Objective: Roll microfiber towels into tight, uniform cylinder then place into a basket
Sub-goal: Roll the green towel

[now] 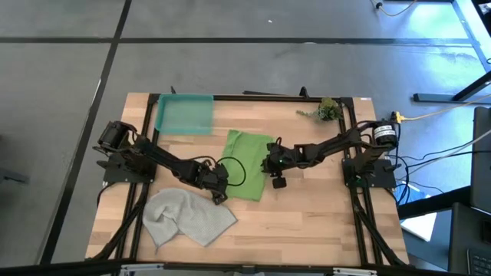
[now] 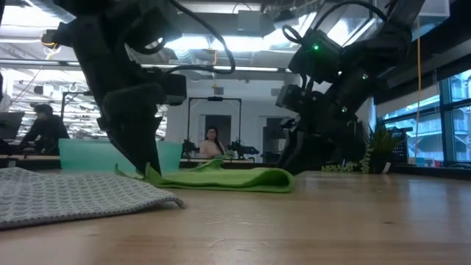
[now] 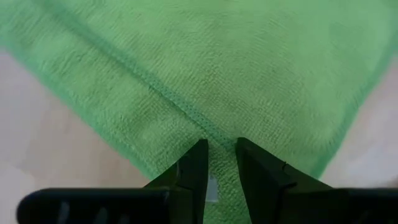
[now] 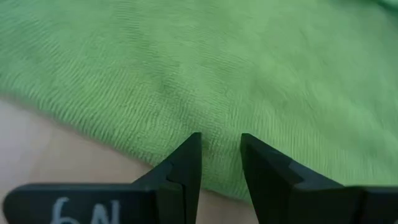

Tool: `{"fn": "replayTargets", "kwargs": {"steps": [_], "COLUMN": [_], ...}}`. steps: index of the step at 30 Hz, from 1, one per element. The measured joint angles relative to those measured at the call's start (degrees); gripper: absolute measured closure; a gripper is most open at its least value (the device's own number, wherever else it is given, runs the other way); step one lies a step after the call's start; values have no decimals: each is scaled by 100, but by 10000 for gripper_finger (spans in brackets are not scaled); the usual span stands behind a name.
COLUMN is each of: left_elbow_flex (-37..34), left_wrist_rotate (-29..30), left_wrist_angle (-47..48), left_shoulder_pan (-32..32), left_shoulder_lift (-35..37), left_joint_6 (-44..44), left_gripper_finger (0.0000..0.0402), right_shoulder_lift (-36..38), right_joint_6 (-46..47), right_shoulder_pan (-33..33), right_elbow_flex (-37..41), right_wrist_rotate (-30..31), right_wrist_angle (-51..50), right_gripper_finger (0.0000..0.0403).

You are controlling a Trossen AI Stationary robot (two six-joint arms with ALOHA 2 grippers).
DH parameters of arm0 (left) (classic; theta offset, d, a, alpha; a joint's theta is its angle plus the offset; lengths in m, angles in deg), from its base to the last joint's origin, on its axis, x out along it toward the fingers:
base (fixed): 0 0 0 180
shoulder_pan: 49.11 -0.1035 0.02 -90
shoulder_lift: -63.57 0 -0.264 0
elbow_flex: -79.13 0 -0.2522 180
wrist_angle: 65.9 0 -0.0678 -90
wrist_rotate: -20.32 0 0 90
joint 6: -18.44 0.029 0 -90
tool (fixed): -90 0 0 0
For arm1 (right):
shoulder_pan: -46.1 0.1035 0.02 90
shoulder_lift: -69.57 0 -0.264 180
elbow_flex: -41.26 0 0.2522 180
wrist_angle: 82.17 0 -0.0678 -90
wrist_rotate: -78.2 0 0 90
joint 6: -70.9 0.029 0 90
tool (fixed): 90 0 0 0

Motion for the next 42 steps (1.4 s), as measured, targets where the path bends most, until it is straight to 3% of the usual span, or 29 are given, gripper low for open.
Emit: {"fn": "replayTargets", "kwargs": {"steps": [4,13,23,32,36,42], "left_elbow_flex": [0,144,153,153,153,153], "left_wrist_rotate": [43,867,1678,2565,2620,2620], "left_wrist_angle": [-100,-49,70,182,174,112], "left_shoulder_pan": [78,281,884,1401,1471,1505], "left_shoulder_lift": [0,373,1129,1241,1241,1241], "left_joint_6": [22,408,777,713,577,572], "left_gripper_finger": [319,319,319,319,319,319], "right_shoulder_lift": [11,464,984,949,930,551], "right_joint_6": [-57,-330,-706,-714,-706,-623], "right_shoulder_pan": [-63,141,1072,1794,1922,1947], "right_elbow_flex": [0,-46,-46,-46,-46,-44], "right_wrist_rotate": [30,185,166,32,-361,-273], "right_wrist_angle": [-24,-193,-192,-236,-234,-181], "right_gripper_finger": [289,289,289,289,289,289]}}
